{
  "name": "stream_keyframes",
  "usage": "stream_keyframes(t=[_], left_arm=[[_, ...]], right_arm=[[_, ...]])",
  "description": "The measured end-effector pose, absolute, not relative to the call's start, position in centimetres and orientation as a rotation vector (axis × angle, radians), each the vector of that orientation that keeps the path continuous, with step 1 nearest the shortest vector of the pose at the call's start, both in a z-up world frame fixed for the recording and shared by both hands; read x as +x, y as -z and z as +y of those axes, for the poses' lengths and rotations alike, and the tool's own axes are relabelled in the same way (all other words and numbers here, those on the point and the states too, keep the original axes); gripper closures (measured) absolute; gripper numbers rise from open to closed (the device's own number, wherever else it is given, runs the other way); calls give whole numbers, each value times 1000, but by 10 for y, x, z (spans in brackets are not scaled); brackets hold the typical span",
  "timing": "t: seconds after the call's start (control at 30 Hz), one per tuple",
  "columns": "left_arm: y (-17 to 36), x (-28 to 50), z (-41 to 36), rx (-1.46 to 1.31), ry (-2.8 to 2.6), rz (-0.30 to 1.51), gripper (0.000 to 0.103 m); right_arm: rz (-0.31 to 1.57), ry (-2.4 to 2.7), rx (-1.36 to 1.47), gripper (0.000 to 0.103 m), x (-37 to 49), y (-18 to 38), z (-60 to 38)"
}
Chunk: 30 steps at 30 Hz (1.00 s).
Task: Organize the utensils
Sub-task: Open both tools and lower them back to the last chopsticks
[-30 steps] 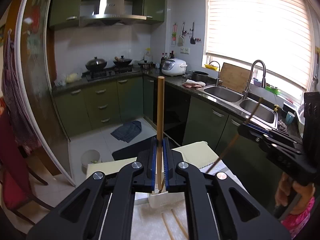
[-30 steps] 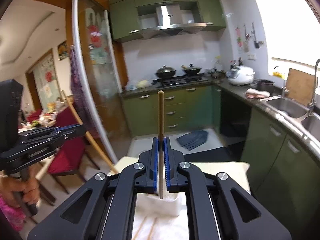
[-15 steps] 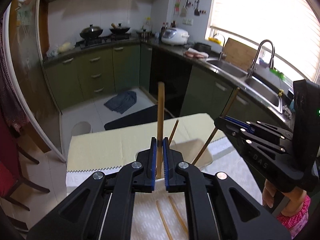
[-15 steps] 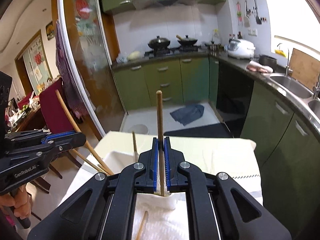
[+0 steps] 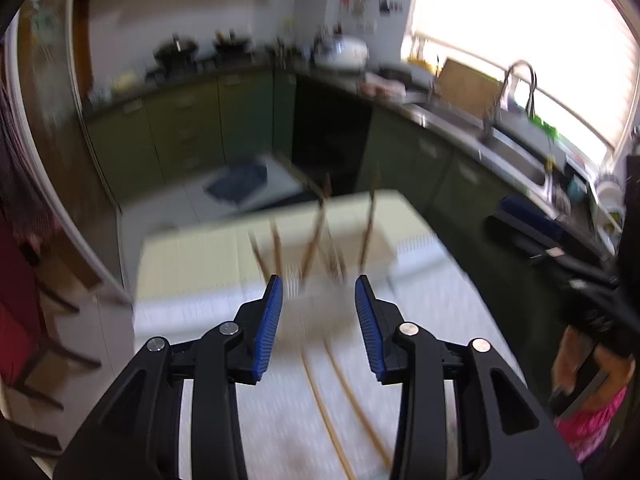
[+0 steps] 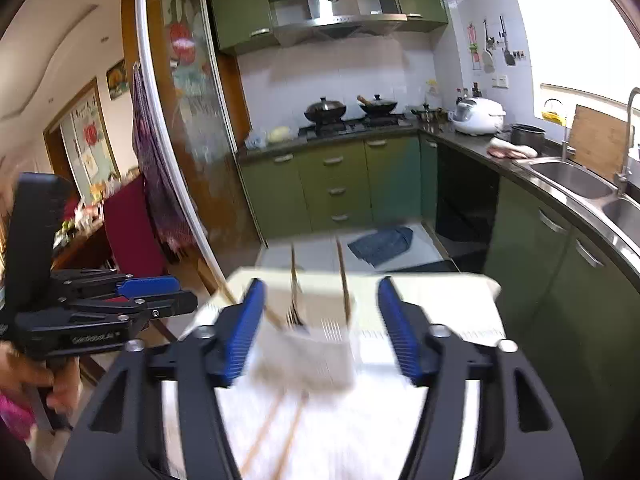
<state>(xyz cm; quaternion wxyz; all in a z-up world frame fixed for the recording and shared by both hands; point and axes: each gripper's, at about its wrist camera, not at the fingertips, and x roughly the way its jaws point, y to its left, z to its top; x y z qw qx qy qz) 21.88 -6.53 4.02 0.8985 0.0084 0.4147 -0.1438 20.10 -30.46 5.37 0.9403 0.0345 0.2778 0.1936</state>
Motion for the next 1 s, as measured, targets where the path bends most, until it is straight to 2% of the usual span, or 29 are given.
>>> stream_keyframes(t=[0.1,0.2,0.27,0.3,0.33,0.63,0.67,0.73,1.0], left_arm=[[17,205,-74,37,298,1040,67],[82,203,-85,48,303,1231,67],[118,208,-90,48,270,1308,72],[131,212,-91,54,246,1327,81],[138,216,-92,49,227,1338,83],[169,238,-95,18,115,1374,84],[168,238,-98,27,111,1361,85],[170,242,-102,34,104,1356,96],[166,251,-96,7,110,1335,97]], right_arm=[[635,-374,17,30,172,-29,-317],[761,-378,-44,29,158,5,-327],[825,-381,-63,29,151,26,-333],[851,-379,-62,29,147,36,-337],[872,-384,-57,29,144,43,-341],[932,-393,27,25,134,76,-365],[932,-394,32,25,134,77,-365],[934,-401,30,25,139,74,-360],[987,-450,-22,24,150,86,-321]])
